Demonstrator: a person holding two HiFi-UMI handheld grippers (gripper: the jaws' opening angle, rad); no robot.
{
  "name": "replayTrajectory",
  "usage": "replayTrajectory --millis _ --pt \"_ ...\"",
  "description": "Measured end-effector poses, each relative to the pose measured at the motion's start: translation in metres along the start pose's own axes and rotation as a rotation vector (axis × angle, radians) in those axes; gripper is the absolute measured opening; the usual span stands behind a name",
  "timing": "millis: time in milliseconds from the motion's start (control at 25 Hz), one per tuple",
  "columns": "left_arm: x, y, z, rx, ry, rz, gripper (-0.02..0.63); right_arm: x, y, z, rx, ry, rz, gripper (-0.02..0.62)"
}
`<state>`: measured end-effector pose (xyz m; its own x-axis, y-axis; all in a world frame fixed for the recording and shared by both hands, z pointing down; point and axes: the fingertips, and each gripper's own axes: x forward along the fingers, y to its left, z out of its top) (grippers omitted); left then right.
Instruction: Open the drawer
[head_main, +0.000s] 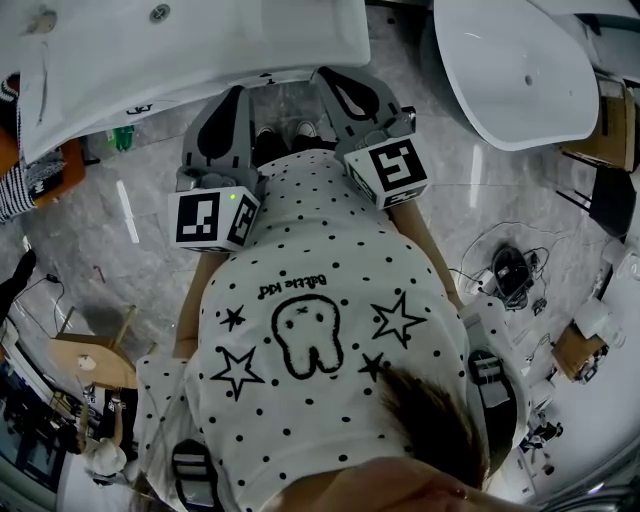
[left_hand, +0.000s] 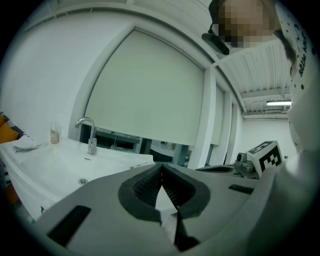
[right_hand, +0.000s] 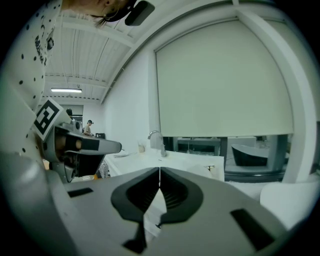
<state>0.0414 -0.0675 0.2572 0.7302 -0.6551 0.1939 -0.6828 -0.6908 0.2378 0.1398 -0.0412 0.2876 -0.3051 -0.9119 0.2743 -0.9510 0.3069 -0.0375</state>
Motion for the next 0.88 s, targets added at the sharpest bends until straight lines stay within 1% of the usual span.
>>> replayTrajectory --millis 320,880 --pt "-0.0041 0.0040 0.0007 -0.016 -0.014 0.028 0.005 -0.0022 -0.0016 0.0001 0.001 -0.004 -0.004 0.014" --pt "-0.0049 -0.0013 -0.0013 -0.014 -0.025 0.022 0.005 -0.0074 -0.0039 -0.0029 -0.006 -0.004 -0.016 0.014"
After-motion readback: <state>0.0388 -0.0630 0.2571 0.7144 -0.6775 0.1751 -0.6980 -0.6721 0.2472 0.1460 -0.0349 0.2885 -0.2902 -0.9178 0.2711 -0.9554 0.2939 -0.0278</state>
